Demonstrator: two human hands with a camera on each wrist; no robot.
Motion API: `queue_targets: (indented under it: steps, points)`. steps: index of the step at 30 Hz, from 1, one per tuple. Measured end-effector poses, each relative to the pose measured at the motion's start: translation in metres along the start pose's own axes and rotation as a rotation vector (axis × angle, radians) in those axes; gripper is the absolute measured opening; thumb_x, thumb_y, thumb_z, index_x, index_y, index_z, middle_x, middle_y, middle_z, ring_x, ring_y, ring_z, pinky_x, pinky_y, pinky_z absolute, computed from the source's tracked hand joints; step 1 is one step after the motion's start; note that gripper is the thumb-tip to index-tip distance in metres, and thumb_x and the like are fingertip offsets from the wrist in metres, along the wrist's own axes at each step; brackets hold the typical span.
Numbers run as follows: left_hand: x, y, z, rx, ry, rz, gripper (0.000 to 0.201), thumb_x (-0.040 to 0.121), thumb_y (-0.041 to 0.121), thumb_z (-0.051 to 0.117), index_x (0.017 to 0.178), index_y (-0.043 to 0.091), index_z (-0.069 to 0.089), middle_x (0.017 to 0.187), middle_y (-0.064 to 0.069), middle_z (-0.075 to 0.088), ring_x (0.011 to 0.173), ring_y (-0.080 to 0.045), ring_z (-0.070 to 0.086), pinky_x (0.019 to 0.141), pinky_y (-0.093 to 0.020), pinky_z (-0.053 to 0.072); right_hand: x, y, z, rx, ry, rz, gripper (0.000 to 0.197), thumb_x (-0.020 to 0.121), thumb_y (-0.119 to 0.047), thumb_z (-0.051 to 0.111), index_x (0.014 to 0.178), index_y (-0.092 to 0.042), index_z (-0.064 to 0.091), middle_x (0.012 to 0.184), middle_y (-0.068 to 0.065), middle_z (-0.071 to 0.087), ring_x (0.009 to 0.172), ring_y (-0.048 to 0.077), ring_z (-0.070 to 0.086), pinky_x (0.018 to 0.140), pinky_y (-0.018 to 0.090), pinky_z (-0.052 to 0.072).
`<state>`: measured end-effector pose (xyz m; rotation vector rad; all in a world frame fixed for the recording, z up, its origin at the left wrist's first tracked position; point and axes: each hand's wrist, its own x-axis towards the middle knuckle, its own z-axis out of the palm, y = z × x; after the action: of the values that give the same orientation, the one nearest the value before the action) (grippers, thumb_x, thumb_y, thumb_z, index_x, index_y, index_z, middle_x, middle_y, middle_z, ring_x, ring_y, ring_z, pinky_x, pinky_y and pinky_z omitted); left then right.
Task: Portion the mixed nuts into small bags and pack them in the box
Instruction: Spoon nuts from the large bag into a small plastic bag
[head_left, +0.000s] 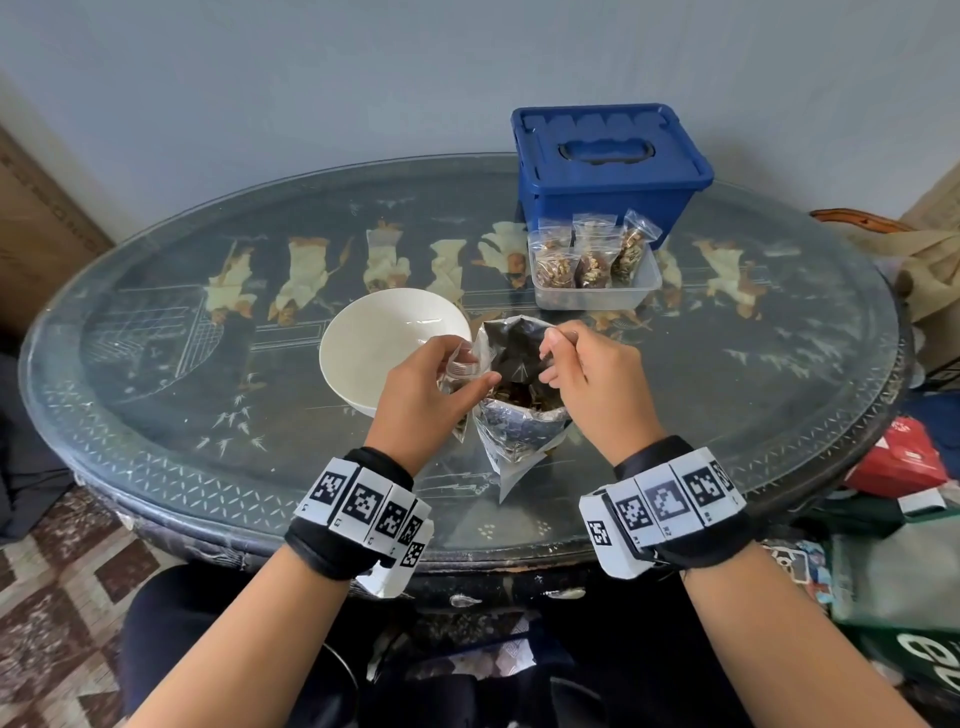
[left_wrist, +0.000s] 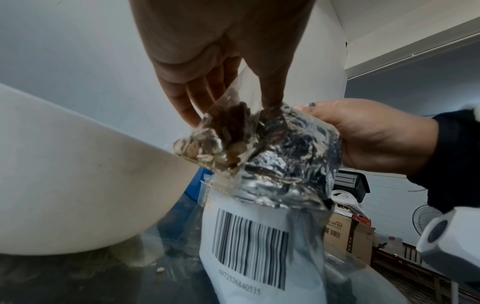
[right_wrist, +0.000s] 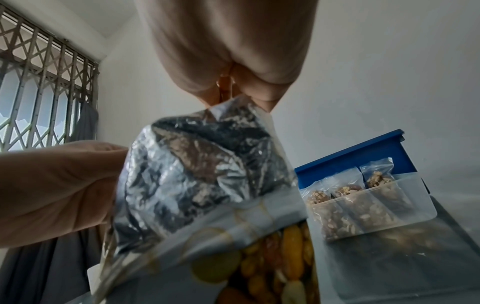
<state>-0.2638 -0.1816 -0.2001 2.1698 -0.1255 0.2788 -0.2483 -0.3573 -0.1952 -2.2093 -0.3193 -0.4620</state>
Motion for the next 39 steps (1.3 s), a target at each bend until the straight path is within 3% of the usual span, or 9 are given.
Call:
queue_targets:
  steps: [2, 7, 10, 14, 18, 26, 31, 39]
  points:
    - [-0.001, 0.000, 0.000, -0.002, 0.001, -0.001, 0.035, 0.079, 0.026, 0.072, 0.107, 0.008, 0.059, 0.096, 0.003, 0.064, 0.089, -0.012, 0.059, 0.078, -0.008, 0.041, 0.001, -0.001, -0.001, 0.000, -0.011, 0.014, 0.024, 0.097, -0.015, 0.046, 0.081, -0.005, 0.062, 0.062, -0.006, 0.058, 0.056, 0.010, 0.063, 0.061, 0.021, 0.051]
    - [-0.002, 0.001, 0.001, -0.015, 0.001, -0.003, 0.033, 0.079, 0.023, 0.072, 0.105, 0.008, 0.059, 0.092, 0.007, 0.061, 0.086, -0.009, 0.057, 0.076, 0.000, 0.037, 0.001, -0.002, -0.001, 0.001, -0.014, 0.057, 0.026, 0.098, -0.019, 0.043, 0.077, -0.012, 0.056, 0.057, 0.000, 0.059, 0.050, -0.001, 0.057, 0.061, 0.033, 0.055]
    - [-0.002, 0.001, 0.001, -0.016, -0.001, -0.003, 0.034, 0.079, 0.023, 0.072, 0.106, 0.008, 0.059, 0.092, 0.007, 0.061, 0.085, -0.009, 0.057, 0.075, 0.001, 0.037, 0.003, -0.002, -0.001, 0.051, 0.015, 0.122, 0.028, 0.098, -0.022, 0.042, 0.074, -0.014, 0.054, 0.061, 0.004, 0.063, 0.050, 0.007, 0.061, 0.063, 0.037, 0.055]
    - [-0.001, 0.000, 0.000, -0.007, 0.005, 0.007, 0.033, 0.078, 0.024, 0.073, 0.104, 0.008, 0.059, 0.091, 0.007, 0.061, 0.085, -0.008, 0.057, 0.075, 0.001, 0.037, 0.009, -0.004, -0.010, 0.171, 0.101, 0.260, 0.034, 0.099, -0.022, 0.041, 0.066, -0.021, 0.050, 0.056, 0.003, 0.060, 0.046, 0.011, 0.059, 0.055, 0.031, 0.052]
    - [-0.001, -0.001, -0.001, 0.000, 0.005, 0.011, 0.034, 0.077, 0.026, 0.073, 0.104, 0.010, 0.059, 0.092, 0.006, 0.062, 0.086, -0.011, 0.058, 0.075, -0.001, 0.038, 0.015, -0.003, -0.021, 0.262, 0.152, 0.390, 0.034, 0.100, -0.020, 0.039, 0.070, -0.015, 0.054, 0.060, 0.009, 0.061, 0.041, 0.008, 0.057, 0.044, 0.021, 0.049]
    - [0.005, -0.002, -0.006, 0.004, -0.009, 0.002, 0.041, 0.075, 0.032, 0.074, 0.106, 0.009, 0.061, 0.097, -0.003, 0.066, 0.090, -0.019, 0.061, 0.081, -0.023, 0.048, 0.021, 0.004, -0.034, 0.355, 0.273, 0.501, 0.035, 0.101, -0.019, 0.037, 0.070, -0.015, 0.052, 0.062, 0.004, 0.061, 0.042, 0.009, 0.058, 0.044, 0.021, 0.049]
    - [0.013, 0.000, -0.012, 0.056, -0.044, 0.024, 0.045, 0.073, 0.033, 0.075, 0.107, 0.007, 0.061, 0.094, 0.000, 0.062, 0.080, -0.012, 0.053, 0.071, -0.004, 0.038, 0.025, 0.004, -0.041, 0.372, 0.346, 0.504, 0.034, 0.101, -0.018, 0.036, 0.071, -0.014, 0.051, 0.063, 0.005, 0.060, 0.042, 0.009, 0.057, 0.044, 0.021, 0.048]
    - [0.021, 0.014, -0.023, 0.192, -0.171, 0.099, 0.046, 0.074, 0.032, 0.074, 0.108, 0.005, 0.060, 0.094, 0.001, 0.059, 0.080, -0.011, 0.050, 0.066, -0.010, 0.035, 0.033, 0.000, -0.057, 0.429, 0.423, 0.491, 0.034, 0.101, -0.020, 0.037, 0.071, -0.013, 0.052, 0.061, 0.006, 0.060, 0.041, 0.008, 0.057, 0.043, 0.021, 0.047]
